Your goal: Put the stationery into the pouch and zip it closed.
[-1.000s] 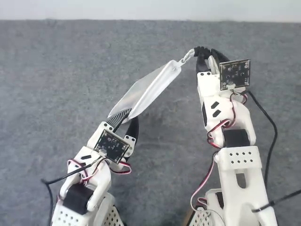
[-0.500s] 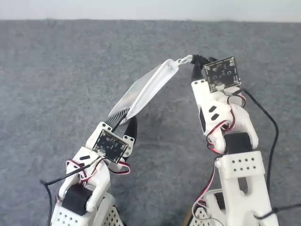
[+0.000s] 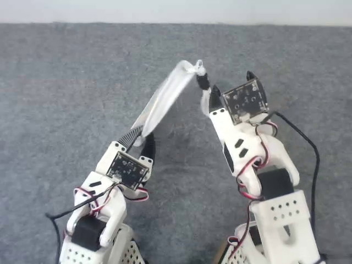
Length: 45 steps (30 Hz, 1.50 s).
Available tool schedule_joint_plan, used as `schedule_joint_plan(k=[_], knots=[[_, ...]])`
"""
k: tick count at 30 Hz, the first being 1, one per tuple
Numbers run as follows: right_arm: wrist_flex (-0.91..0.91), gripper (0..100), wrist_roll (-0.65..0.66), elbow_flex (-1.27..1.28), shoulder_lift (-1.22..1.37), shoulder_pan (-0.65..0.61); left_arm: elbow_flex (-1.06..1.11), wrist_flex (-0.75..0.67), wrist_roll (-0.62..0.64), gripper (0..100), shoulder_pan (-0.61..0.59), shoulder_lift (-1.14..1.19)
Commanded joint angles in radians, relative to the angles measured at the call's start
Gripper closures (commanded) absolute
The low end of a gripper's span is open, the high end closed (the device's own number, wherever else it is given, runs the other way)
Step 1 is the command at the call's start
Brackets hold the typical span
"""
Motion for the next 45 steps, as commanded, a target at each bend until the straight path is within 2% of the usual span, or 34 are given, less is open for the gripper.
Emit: schedule_joint_plan(k=[1, 6, 10, 13, 15, 19, 25, 29, 37, 45], knots=[[0.001, 74.5, 0.015, 0.009, -0.091, -0.007, 0.033, -0.054, -0.043, 99, -0.074, -0.018], [-0.001, 74.5, 0.015, 0.060, -0.183, -0.007, 0.041, -0.061, -0.037, 99, -0.044, -0.018], [-0.002, 74.5, 0.015, 0.080, -0.226, -0.007, 0.012, 0.018, -0.038, 99, 0.014, -0.018], [-0.042, 74.5, 0.015, 0.107, -0.236, -0.007, -0.028, 0.098, -0.020, 94, 0.054, -0.018], [-0.085, 74.5, 0.015, 0.135, -0.237, -0.007, -0.045, 0.129, 0.048, 90, 0.061, -0.018], [-0.124, 74.5, 0.015, 0.157, -0.236, -0.007, -0.096, 0.204, 0.109, 80, 0.032, -0.018], [-0.122, 74.5, 0.015, 0.160, -0.236, -0.007, -0.163, 0.290, 0.167, 74, 0.026, -0.018], [-0.125, 74.5, 0.015, 0.160, -0.231, -0.007, -0.182, 0.292, 0.167, 73, 0.020, -0.018], [-0.127, 74.5, 0.015, 0.160, -0.231, -0.007, -0.302, 0.299, 0.264, 73, -0.155, -0.020], [-0.127, 74.5, 0.015, 0.161, -0.231, -0.007, -0.352, 0.301, 0.318, 73, -0.181, -0.020]])
